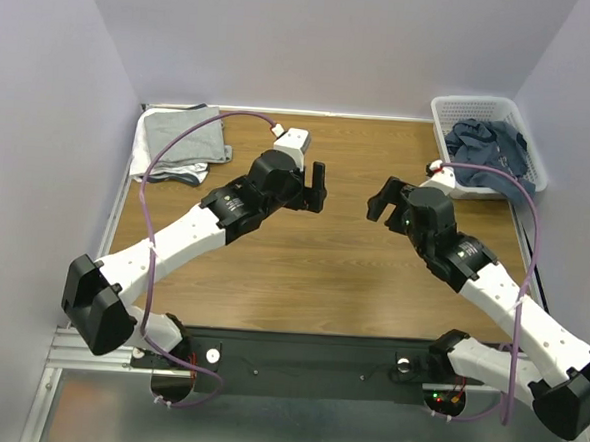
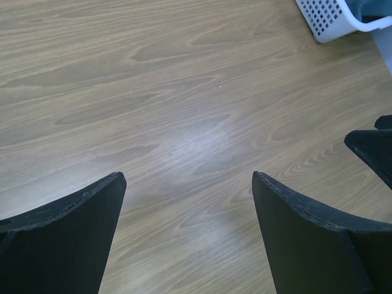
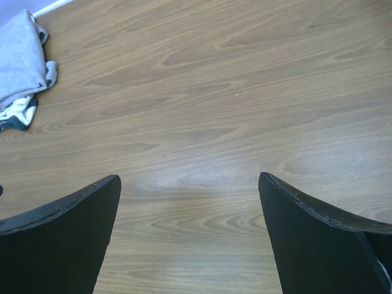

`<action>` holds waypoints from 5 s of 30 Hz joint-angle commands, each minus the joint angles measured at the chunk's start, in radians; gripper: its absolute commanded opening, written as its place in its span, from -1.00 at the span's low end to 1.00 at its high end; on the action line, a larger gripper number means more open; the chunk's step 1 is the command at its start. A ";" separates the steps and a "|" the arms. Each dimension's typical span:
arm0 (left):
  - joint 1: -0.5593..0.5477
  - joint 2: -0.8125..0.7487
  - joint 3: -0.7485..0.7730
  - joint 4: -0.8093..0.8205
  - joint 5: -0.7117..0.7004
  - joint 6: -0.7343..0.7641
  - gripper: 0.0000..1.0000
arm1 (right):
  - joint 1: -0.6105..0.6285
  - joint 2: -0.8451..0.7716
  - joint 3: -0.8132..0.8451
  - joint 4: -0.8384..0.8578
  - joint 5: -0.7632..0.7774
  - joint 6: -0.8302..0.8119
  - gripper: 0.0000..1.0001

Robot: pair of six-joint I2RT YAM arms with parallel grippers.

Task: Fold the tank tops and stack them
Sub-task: Grab the tank top from the pile, then move the tank top to the center of the board, then flatten the tank top out

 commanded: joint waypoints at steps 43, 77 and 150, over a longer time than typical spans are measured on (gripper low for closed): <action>0.068 -0.179 0.007 -0.049 0.051 0.060 0.95 | -0.847 1.422 1.257 -0.035 -0.027 -0.176 1.00; 0.128 -0.174 -0.030 -0.009 0.060 0.054 0.95 | -0.820 1.039 1.424 0.028 -0.254 -0.145 -0.99; 0.204 -0.082 -0.447 0.147 0.007 -0.374 0.46 | -0.097 0.227 -0.309 -0.003 -0.273 0.107 -0.28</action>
